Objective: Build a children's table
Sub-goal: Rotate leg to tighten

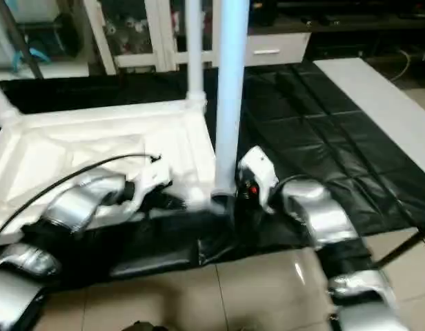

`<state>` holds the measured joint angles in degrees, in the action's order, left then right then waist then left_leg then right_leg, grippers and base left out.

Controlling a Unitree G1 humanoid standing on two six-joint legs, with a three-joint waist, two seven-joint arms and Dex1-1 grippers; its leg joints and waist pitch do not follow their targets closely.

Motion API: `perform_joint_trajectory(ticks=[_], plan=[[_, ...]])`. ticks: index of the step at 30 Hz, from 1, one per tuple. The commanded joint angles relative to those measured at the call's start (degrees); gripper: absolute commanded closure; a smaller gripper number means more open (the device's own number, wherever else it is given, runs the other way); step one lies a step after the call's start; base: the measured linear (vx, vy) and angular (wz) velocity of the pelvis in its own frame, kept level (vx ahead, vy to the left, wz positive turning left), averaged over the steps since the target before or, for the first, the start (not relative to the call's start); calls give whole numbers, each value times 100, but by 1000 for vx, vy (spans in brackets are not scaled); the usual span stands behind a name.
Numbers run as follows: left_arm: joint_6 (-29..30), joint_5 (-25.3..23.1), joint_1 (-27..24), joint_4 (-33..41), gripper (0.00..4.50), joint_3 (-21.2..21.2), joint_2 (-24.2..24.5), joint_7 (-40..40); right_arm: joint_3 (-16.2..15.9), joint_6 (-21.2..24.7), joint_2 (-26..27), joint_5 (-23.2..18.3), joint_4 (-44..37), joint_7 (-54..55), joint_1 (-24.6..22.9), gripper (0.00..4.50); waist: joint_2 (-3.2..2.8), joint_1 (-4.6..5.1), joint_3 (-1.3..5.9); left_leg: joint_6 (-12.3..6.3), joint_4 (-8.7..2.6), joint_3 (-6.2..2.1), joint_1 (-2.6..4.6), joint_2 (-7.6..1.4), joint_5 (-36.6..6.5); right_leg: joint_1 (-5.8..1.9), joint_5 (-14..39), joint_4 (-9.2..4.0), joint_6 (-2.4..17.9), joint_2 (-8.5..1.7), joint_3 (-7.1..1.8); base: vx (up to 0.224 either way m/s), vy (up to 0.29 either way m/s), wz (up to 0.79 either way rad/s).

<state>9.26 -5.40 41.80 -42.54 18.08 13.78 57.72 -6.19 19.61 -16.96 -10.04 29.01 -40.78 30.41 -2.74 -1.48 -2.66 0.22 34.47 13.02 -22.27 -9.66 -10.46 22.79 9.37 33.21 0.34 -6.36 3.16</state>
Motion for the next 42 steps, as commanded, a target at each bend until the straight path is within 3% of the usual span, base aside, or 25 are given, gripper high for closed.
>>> perform_joint_trajectory(ticks=[1,4,6,9,10,11,12,13,14,17,18,19,20,23,24,25,27,29,32,36,40,41,42], plan=[[-49,55,180,-226,450,31,-357,-363,107,25,325,88,408,869,151,178,77,74,358,340,-513,-305,201,-329,-2286,-135,2249,-424,1053,-255,-144,0,0,0],[-106,76,383,-568,450,-98,-575,-799,257,-145,691,103,845,1531,372,178,45,167,360,341,-514,-314,196,-306,-2410,-102,2205,-438,1032,-252,-143,0,0,0],[-160,41,586,-925,450,-214,-770,-1290,388,-336,1060,171,1369,2263,668,178,42,218,357,346,-504,-314,225,-293,-2540,-74,2258,-461,1051,-246,-143,0,0,0],[-272,-60,909,-1512,450,-416,-1048,-2093,567,-665,1617,383,2300,3570,1207,179,23,339,363,360,-501,-336,210,-271,-2640,-65,2363,-479,1034,-254,-126,0,0,0],[-310,-79,970,-1611,450,-449,-1088,-2253,562,-724,1722,446,2473,3793,1319,179,103,349,370,311,-500,-326,188,-272,-2574,-75,2300,-489,1024,-250,-126,0,0,0],[-310,-79,970,-1611,450,-449,-1088,-2253,562,-724,1722,446,2473,3793,1319,180,74,334,379,281,-494,-331,197,-274,-2510,-81,2232,-472,1051,-265,-135,0,0,0],[-339,-71,1027,-1703,450,-482,-1117,-2345,487,-892,1847,582,2689,4004,1481,180,141,301,382,170,-489,-294,197,-286,-2353,-81,2005,-480,1094,-255,-147,0,0,0],[-342,-70,1030,-1709,450,-483,-1118,-2345,483,-903,1854,590,2702,4014,1491,180,111,285,392,123,-476,-295,183,-282,-2237,-87,1874,-447,1151,-274,-157,0,0,0],[-369,-61,1033,-1718,450,-481,-1108,-2253,562,-1016,1949,503,2810,3936,1580,180,127,269,394,25,-482,-280,150,-283,-2021,-124,1667,-427,1192,-268,-155,0,0,0],[-433,-83,980,-1690,450,-439,-1006,-2085,799,-1324,2036,172,2804,3317,1659,180,104,233,414,-219,-455,-259,133,-291,-1642,-169,1202,-373,1304,-274,-159,0,0,0],[-464,-96,964,-1692,450,-429,-965,-2058,715,-1414,2001,245,2762,3195,1653,145,135,229,431,-328,-434,-249,125,-297,-1414,-188,932,-331,1384,-278,-159,0,0,0],[-525,-120,975,-1757,450,-436,-943,-2043,661,-1508,1971,320,2761,3104,1658,145,119,218,428,-374,-433,-247,125,-300,-1332,-183,865,-324,1422,-278,-152,0,0,0],[-577,-138,966,-1780,450,-433,-910,-1990,630,-1516,1924,322,2653,2928,1619,111,122,227,433,-450,-419,-236,123,-297,-1213,-189,751,-309,1473,-267,-149,0,0,0],[-707,-173,847,-1680,450,-377,-749,-1658,487,-1375,1635,229,1942,2337,1297,98,130,190,432,-648,-395,-228,107,-305,-997,-216,598,-292,1510,-280,-143,0,0,0],[-758,-188,747,-1559,450,-312,-644,-1413,333,-1183,1411,124,1412,1767,1027,71,127,175,429,-713,-390,-220,117,-316,-892,-214,513,-282,1523,-263,-132,0,0,0],[-763,-187,736,-1545,450,-306,-633,-1385,317,-1161,1387,112,1352,1709,996,71,132,148,434,-735,-387,-218,128,-323,-875,-229,489,-276,1513,-262,-129,0,0,0],[-880,-132,512,-1215,450,-177,-436,-772,3,-712,868,-50,355,861,501,60,141,101,426,-776,-390,-217,125,-344,-819,-236,476,-268,1501,-260,-130,0,0,0],[-1014,-62,333,-917,450,-55,-290,-239,-218,-479,471,-128,-226,347,211,52,134,30,407,-764,-400,-218,113,-365,-818,-243,551,-262,1471,-249,-119,0,0,0],[-889,126,48,-356,450,126,-26,594,-481,-272,-253,-169,-859,-467,-147,52,126,-33,387,-472,-433,-206,155,-404,-1211,-190,1130,-304,1413,-262,-136,0,0,0],[-708,274,-241,258,450,353,357,1504,-552,-38,-1092,-292,-1549,-1494,-510,52,100,-135,338,-121,-493,-188,243,-430,-1781,-94,1737,-369,1244,-239,-168,0,0,0],[-579,277,-349,549,450,415,508,1832,-609,227,-1424,-406,-1897,-1919,-629,52,108,-201,330,155,-533,-188,292,-430,-2065,-54,1859,-382,1134,-238,-204,0,0,0],[-569,274,-351,571,450,429,530,1883,-647,233,-1457,-396,-1895,-1980,-616,52,-38,-225,335,216,-538,-208,298,-426,-2077,-49,1818,-365,1127,-247,-213,0,0,0],[-542,275,-358,615,450,444,553,1925,-692,241,-1487,-375,-1890,-2020,-596,52,49,-169,333,264,-547,-195,269,-410,-2134,-60,1727,-371,1137,-222,-209,0,0,0]])
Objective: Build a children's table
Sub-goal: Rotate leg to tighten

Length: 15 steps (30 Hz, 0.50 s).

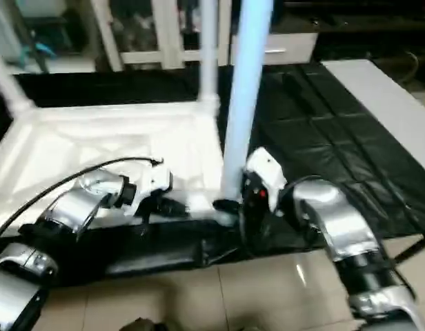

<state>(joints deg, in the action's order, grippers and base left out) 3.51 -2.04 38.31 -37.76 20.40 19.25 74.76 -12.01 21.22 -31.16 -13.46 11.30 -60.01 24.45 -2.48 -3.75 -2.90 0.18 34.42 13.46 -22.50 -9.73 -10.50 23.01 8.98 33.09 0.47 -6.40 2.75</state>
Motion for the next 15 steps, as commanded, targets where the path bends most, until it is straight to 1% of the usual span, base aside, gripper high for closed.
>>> perform_joint_trajectory(ticks=[1,3,4,5,7,12,13,14,15], plan=[[33,-64,-5,152,450,213,23,236,-155,71,-69,-5,-104,-108,25,52,29,49,366,263,-537,-245,280,-391,-2094,-94,1706,-350,1134,-232,-182,0,0,0],[23,-74,22,128,450,210,27,234,-219,49,-63,38,-69,-139,69,52,34,73,371,213,-533,-255,246,-378,-2010,-116,1660,-344,1145,-242,-187,0,0,0],[7,-91,49,115,450,207,36,204,-292,54,-70,90,-71,-219,112,52,54,81,375,178,-522,-249,246,-376,-1971,-118,1674,-351,1146,-246,-188,0,0,0],[7,-91,49,115,450,207,36,204,-292,54,-70,90,-71,-219,112,52,53,78,378,157,-516,-251,244,-375,-1948,-122,1673,-347,1152,-248,-188,0,0,0],[-9,-120,88,58,450,195,31,144,-409,40,-84,208,-43,-343,181,52,56,78,376,96,-509,-249,231,-377,-1859,-131,1684,-350,1153,-251,-189,0,0,0],[84,-124,47,144,450,196,26,111,-465,49,-54,273,67,-380,267,52,66,85,371,86,-505,-252,234,-379,-1867,-120,1846,-364,1126,-254,-191,0,0,0],[86,-126,41,150,450,197,26,104,-469,43,-49,277,89,-371,276,52,92,81,374,75,-503,-259,234,-383,-1843,-124,1875,-360,1125,-263,-191,0,0,0],[87,-129,33,157,450,197,24,86,-474,39,-37,279,127,-356,291,52,85,81,374,71,-502,-257,236,-384,-1833,-121,1870,-364,1122,-262,-193,0,0,0],[86,-137,22,167,450,189,20,39,-483,36,-13,283,189,-361,312,52,97,87,372,62,-501,-260,224,-382,-1822,-126,1888,-361,1123,-262,-189,0,0,0]])
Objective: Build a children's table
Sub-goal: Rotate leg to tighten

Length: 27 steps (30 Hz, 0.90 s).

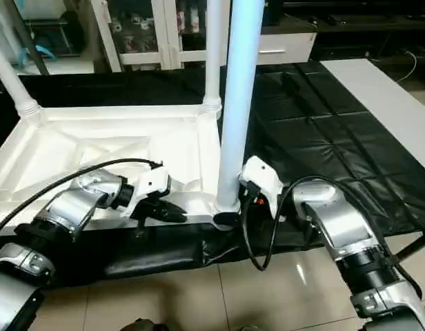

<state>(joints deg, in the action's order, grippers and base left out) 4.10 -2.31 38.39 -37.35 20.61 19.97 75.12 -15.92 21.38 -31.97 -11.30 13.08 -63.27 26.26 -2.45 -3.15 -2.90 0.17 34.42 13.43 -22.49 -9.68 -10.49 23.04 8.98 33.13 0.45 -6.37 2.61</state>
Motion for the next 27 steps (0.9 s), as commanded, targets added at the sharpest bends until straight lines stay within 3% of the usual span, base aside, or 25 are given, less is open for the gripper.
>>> perform_joint_trajectory(ticks=[1,7,14,23,27], plan=[[31,-111,9,135,450,164,-53,-13,-102,1,89,88,63,-33,141,52,95,30,369,63,-501,-255,227,-386,-1848,-119,1934,-371,1116,-262,-174,0,0,0],[58,-119,6,159,450,151,-43,-35,-127,-54,164,173,238,-25,182,97,109,40,356,90,-506,-265,224,-384,-1943,-114,2157,-392,1056,-272,-177,0,0,0],[74,-117,-6,175,450,149,-43,-57,-190,-117,211,229,429,-98,275,165,119,41,368,48,-496,-254,216,-384,-1807,-126,1917,-362,1130,-266,-179,0,0,0],[137,-107,-64,255,450,146,-4,-30,-127,-193,413,210,583,-113,269,180,110,76,361,62,-504,-261,220,-388,-1877,-118,2021,-370,1125,-261,-174,0,0,0],[135,-138,-15,124,450,60,-108,-340,33,-214,683,231,719,384,225,180,104,119,357,92,-504,-267,209,-374,-1902,-107,2046,-380,1133,-266,-179,0,0,0]])
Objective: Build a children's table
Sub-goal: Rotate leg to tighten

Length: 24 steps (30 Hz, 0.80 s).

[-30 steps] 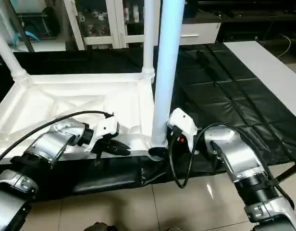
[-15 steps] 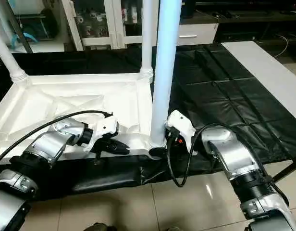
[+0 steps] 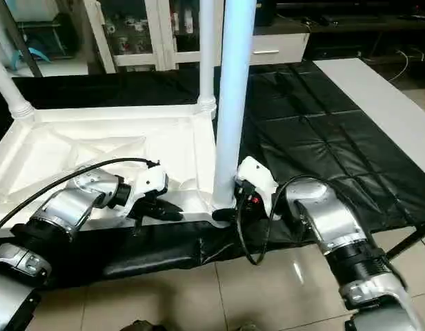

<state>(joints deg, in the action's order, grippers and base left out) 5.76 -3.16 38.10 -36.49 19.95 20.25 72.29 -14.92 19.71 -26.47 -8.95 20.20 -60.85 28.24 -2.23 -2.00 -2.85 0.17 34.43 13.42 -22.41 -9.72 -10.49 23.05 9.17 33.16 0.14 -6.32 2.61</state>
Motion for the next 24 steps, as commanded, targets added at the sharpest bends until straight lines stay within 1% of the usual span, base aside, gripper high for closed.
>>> perform_joint_trajectory(ticks=[1,2,3,4,5,6,7,8,9,10,11,12,13,14,15,16,17,18,19,20,21,22,23,24], plan=[[-52,-68,124,-211,450,-14,-328,-510,115,-97,454,95,250,836,40,180,93,24,353,128,-504,-269,209,-363,-1984,-105,2148,-392,1124,-267,-171,0,0,0],[-52,-68,124,-211,450,-14,-328,-510,115,-97,454,95,250,836,40,180,93,42,343,155,-503,-267,211,-352,-2039,-84,2229,-406,1109,-262,-174,0,0,0],[-59,-13,226,-402,450,-172,-522,-881,256,-63,732,118,399,1338,41,180,93,56,350,216,-504,-284,222,-346,-2142,-80,2388,-420,1052,-267,-169,0,0,0],[-27,3,283,-482,450,-225,-602,-1025,314,-59,867,162,485,1637,63,181,71,79,345,262,-516,-308,209,-340,-2186,-91,2483,-430,999,-273,-161,0,0,0],[-7,8,319,-531,450,-253,-648,-1111,346,-61,947,196,540,1826,79,181,77,87,348,285,-524,-312,212,-338,-2218,-85,2519,-437,961,-263,-154,0,0,0],[-28,-63,404,-677,450,-268,-734,-1393,430,-54,1156,246,683,2245,131,181,85,115,356,314,-531,-328,197,-330,-2271,-91,2518,-430,923,-259,-146,0,0,0],[-36,-145,533,-904,450,-314,-871,-1832,542,-44,1472,308,934,2845,241,181,62,146,350,346,-542,-340,187,-316,-2323,-91,2524,-434,894,-252,-141,0,0,0],[-32,-153,554,-941,450,-325,-895,-1904,557,-43,1523,318,979,2939,263,182,68,170,347,369,-539,-341,200,-311,-2378,-68,2559,-448,891,-256,-143,0,0,0],[23,-168,696,-1176,450,-433,-1048,-2346,683,-77,1869,365,1310,3524,435,182,88,207,353,363,-534,-356,219,-300,-2503,-68,2627,-471,869,-251,-137,0,0,0],[23,-168,696,-1176,450,-433,-1048,-2346,683,-77,1869,365,1310,3524,435,182,54,225,356,374,-522,-354,237,-296,-2524,-41,2614,-463,898,-258,-147,0,0,0],[-3,-237,820,-1376,450,-479,-1148,-2740,743,-125,2143,441,1674,4033,645,182,59,244,353,361,-523,-363,233,-289,-2595,-45,2642,-486,892,-256,-142,0,0,0],[-18,-275,900,-1502,450,-506,-1201,-2980,792,-179,2309,466,1922,4372,785,182,35,295,355,375,-527,-367,225,-280,-2604,-29,2588,-476,918,-249,-145,0,0,0],[-97,-350,1022,-1718,450,-581,-1297,-3315,883,-310,2565,534,2315,4834,1000,183,48,333,364,377,-524,-374,216,-270,-2629,-44,2533,-478,927,-242,-136,0,0,0],[-105,-355,1031,-1733,450,-587,-1305,-3341,888,-323,2585,539,2350,4869,1019,183,53,347,362,364,-528,-373,214,-274,-2622,-48,2490,-483,929,-243,-139,0,0,0],[-175,-362,1142,-1930,450,-643,-1388,-3536,977,-508,2847,601,2768,5256,1252,183,42,358,373,329,-511,-359,224,-264,-2592,-34,2394,-485,979,-251,-146,0,0,0],[-176,-362,1144,-1933,450,-644,-1389,-3538,978,-512,2852,602,2776,5263,1256,183,40,357,369,318,-513,-362,220,-268,-2581,-40,2356,-486,996,-253,-147,0,0,0],[-188,-360,1168,-1977,450,-648,-1405,-3554,993,-575,2919,620,2888,5356,1321,183,40,344,378,264,-518,-357,207,-272,-2485,-69,2193,-471,1030,-251,-146,0,0,0],[-223,-373,1201,-2036,450,-650,-1415,-3583,1030,-730,3021,634,3048,5433,1421,183,32,341,390,200,-518,-336,195,-277,-2321,-81,1853,-437,1110,-237,-152,0,0,0],[-246,-382,1219,-2074,450,-652,-1422,-3605,1053,-799,3063,646,3126,5472,1466,183,32,341,402,181,-512,-332,194,-279,-2257,-90,1722,-418,1153,-240,-154,0,0,0],[-271,-392,1239,-2116,450,-657,-1430,-3637,1078,-864,3102,657,3203,5509,1509,183,32,340,397,159,-514,-325,188,-280,-2213,-97,1628,-409,1186,-235,-156,0,0,0],[-293,-394,1246,-2138,450,-658,-1408,-3618,1141,-1053,3158,585,3304,5356,1580,183,152,333,402,71,-508,-299,171,-280,-2089,-119,1503,-408,1230,-234,-150,0,0,0],[-307,-395,1254,-2161,450,-658,-1402,-3617,1169,-1125,3178,564,3359,5311,1613,183,114,309,414,25,-491,-309,168,-282,-1997,-140,1454,-373,1261,-267,-161,0,0,0],[-343,-413,1243,-2170,450,-638,-1369,-3585,1198,-1244,3186,516,3353,5154,1627,183,96,298,408,-58,-486,-297,167,-288,-1844,-137,1367,-379,1299,-270,-165,0,0,0],[-436,-443,1240,-2247,450,-641,-1326,-3577,1257,-1439,3180,433,3325,4871,1648,183,102,285,412,-160,-478,-288,161,-292,-1713,-156,1261,-365,1333,-267,-161,0,0,0]])
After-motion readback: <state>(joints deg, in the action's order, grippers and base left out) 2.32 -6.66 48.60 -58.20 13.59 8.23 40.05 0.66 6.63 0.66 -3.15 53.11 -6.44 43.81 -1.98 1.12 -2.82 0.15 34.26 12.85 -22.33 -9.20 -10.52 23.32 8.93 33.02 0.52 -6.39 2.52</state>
